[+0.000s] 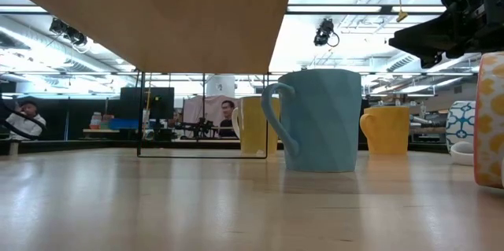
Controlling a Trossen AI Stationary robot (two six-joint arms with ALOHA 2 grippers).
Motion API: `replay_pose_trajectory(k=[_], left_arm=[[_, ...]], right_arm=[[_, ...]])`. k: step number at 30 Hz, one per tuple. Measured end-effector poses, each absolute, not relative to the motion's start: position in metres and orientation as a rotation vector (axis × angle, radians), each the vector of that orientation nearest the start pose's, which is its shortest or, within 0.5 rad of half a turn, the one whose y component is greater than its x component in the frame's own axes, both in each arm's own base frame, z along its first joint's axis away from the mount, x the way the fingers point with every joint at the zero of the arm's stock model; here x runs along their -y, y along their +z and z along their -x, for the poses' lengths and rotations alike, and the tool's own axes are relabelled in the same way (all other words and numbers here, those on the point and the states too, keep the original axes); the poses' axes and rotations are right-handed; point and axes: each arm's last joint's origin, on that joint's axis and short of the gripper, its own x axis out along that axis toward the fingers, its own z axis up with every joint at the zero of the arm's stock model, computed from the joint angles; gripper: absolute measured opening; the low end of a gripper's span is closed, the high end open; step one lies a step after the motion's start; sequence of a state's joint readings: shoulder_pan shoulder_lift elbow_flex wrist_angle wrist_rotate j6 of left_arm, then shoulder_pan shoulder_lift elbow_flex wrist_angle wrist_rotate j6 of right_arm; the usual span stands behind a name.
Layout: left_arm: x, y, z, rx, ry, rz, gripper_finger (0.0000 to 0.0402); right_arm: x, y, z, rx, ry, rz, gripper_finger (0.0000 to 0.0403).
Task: Place coffee mugs
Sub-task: Put the left blue mug on the shelf aligned with the red mug
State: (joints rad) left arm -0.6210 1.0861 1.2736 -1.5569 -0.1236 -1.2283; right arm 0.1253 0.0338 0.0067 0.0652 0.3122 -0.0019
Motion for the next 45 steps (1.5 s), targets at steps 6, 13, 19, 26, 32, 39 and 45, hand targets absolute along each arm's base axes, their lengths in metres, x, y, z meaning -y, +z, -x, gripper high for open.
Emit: replay_pose_trajectory(k=[6, 13, 19, 26, 32, 39, 45], left_arm=[[0.097, 0.315, -0.113, -1.406, 0.547, 0.692, 0.0199], [0.12, 0.284, -0.109, -1.479, 0.559, 0.86, 0.0199], [0.13, 0.269, -0.104, -1.483, 0.575, 0.905, 0.0199], [0.136, 0.264, -0.099, -1.489, 0.566, 0.913, 0.0199], [0.143, 0.249, -0.1, -1.512, 0.616, 0.845, 0.0199], [0.15, 0.233, -0.105, -1.525, 0.655, 0.802, 0.0199], [0.153, 0.228, -0.107, -1.525, 0.681, 0.777, 0.0197]], right_arm=[[-0.003, 0.169, -0.098, 0.037, -0.186, -0.007, 0.0133], [-0.003, 0.169, -0.098, 0.037, -0.187, -0.006, 0.0133], [-0.003, 0.169, -0.098, 0.037, -0.187, -0.006, 0.0133], [-0.003, 0.169, -0.098, 0.037, -0.187, -0.006, 0.0133], [-0.003, 0.169, -0.098, 0.037, -0.187, -0.006, 0.0133], [-0.003, 0.169, -0.098, 0.037, -0.187, -0.006, 0.0133], [-0.003, 0.169, -0.098, 0.037, -0.187, -0.007, 0.0133]])
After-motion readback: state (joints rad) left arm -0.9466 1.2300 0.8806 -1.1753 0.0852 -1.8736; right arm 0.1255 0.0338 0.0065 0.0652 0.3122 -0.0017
